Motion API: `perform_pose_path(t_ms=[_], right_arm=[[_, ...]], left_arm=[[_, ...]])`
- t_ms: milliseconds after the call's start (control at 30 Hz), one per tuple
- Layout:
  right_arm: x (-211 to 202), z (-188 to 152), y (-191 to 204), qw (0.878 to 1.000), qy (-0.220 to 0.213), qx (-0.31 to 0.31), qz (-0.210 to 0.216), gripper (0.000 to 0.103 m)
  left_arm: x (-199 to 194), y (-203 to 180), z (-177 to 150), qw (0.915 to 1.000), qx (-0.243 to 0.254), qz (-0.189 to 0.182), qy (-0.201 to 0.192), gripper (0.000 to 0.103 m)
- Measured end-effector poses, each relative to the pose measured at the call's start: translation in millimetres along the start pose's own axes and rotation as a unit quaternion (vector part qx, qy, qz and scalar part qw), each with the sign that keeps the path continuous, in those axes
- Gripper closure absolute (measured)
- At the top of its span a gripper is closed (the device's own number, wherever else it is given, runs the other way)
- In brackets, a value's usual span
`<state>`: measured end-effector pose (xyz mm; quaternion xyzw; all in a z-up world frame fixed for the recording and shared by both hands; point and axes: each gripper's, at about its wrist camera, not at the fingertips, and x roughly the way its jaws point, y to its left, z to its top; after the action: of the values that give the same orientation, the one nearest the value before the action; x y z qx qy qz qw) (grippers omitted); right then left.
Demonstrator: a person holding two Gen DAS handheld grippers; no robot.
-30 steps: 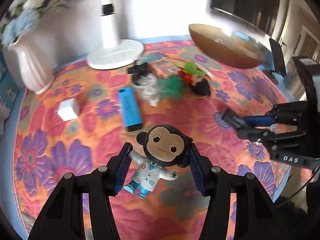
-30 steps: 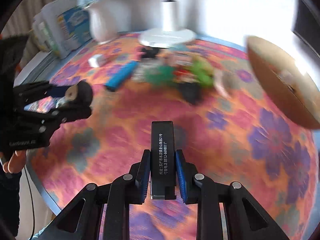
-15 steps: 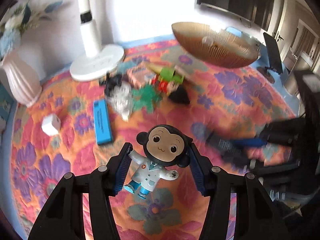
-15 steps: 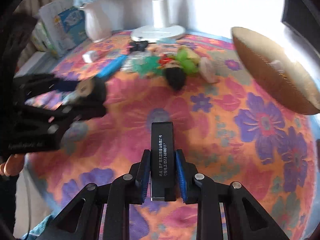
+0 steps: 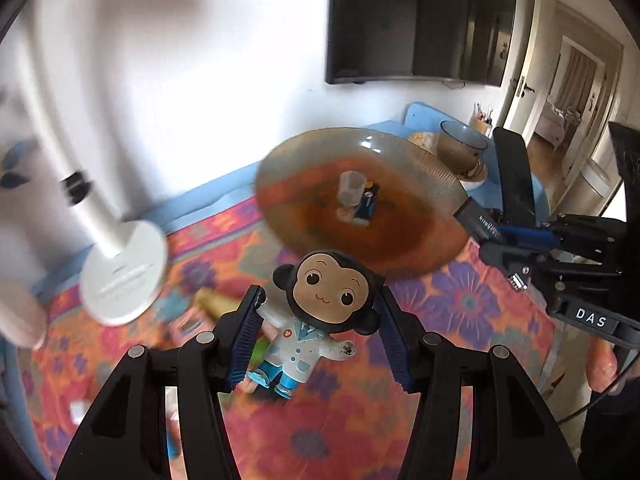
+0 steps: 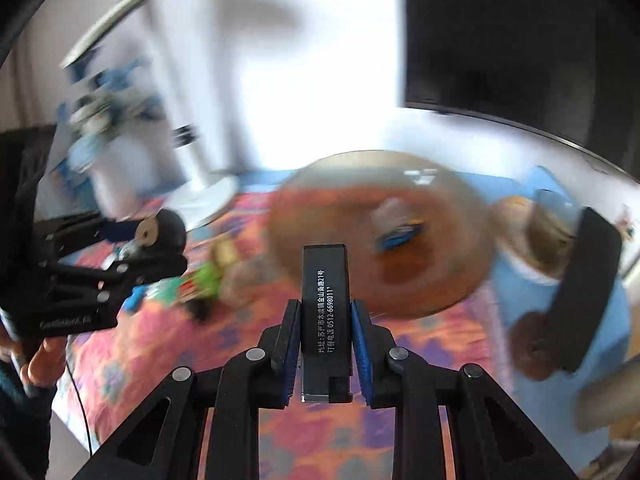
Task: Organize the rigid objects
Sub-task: 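Carry the figurine and lighter into the amber bowl and open both tools, then move both tools back toward the white charger and blue lighter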
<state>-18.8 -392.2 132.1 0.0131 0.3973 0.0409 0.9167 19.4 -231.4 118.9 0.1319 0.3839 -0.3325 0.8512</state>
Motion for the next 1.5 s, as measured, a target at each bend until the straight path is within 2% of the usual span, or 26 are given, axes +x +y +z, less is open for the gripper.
perform_pose_path(t_ms=[167, 400, 467, 500, 533, 633, 700, 900, 1067, 1133, 1167, 1233, 1333, 1400, 1433, 1500], right_arm=[[31, 16, -36, 0.999, 0.036, 0.01, -0.032, 0.079], [66, 15, -58, 0.996, 0.082, 0.024, -0.02, 0.079], [72, 18, -62, 0.995, 0.087, 0.04, -0.01, 0.079], [73, 19, -66, 0.995, 0.086, 0.05, -0.005, 0.078], [72, 20, -68, 0.995, 0.084, 0.059, -0.004, 0.077], [58, 20, -69, 0.995, 0.064, 0.074, -0.009, 0.075], [47, 19, -68, 0.996, 0.054, 0.074, -0.004, 0.075], [15, 23, -43, 0.998, 0.029, 0.06, 0.003, 0.067], [-20, 29, 10, 0.999, -0.01, 0.016, 0.031, 0.062], [-34, 29, 36, 0.998, -0.026, -0.002, 0.05, 0.057], [-39, 29, 46, 0.998, -0.031, -0.008, 0.056, 0.055], [-45, 27, 68, 0.997, -0.042, -0.025, 0.065, 0.05], [-43, 16, 98, 0.995, -0.05, -0.042, 0.078, 0.045], [-30, 1, 111, 0.993, -0.05, -0.042, 0.097, 0.042], [-18, -8, 117, 0.993, -0.043, -0.041, 0.106, 0.041], [11, -30, 128, 0.993, -0.022, -0.042, 0.11, 0.041]], left_arm=[[51, -17, 22, 0.9992, 0.002, -0.009, 0.038, 0.05], [82, -37, 29, 0.9979, 0.011, -0.017, 0.062, 0.05], [80, -37, 31, 0.9979, 0.004, -0.023, 0.061, 0.044], [78, -35, 32, 0.9983, -0.003, -0.02, 0.054, 0.033], [73, -30, 34, 0.9989, -0.013, -0.016, 0.043, 0.028], [47, -13, 34, 0.9985, -0.043, -0.03, 0.016, 0.028], [26, -2, 29, 0.9983, -0.053, -0.024, -0.003, 0.028], [-53, 31, -2, 0.9956, -0.073, 0.005, -0.058, 0.028], [-132, 61, -34, 0.9891, -0.091, 0.041, -0.109, 0.028], [-160, 71, -47, 0.9849, -0.099, 0.055, -0.131, 0.028], [-175, 77, -55, 0.9822, -0.106, 0.062, -0.142, 0.026], [-195, 88, -72, 0.9761, -0.122, 0.079, -0.162, 0.013], [-204, 111, -112, 0.9569, -0.171, 0.142, -0.187, 0.006], [-191, 126, -139, 0.9512, -0.192, 0.171, -0.17, 0.006], [-174, 137, -156, 0.9481, -0.201, 0.197, -0.147, 0.006], [-148, 150, -180, 0.9455, -0.211, 0.218, -0.118, 0.006]])
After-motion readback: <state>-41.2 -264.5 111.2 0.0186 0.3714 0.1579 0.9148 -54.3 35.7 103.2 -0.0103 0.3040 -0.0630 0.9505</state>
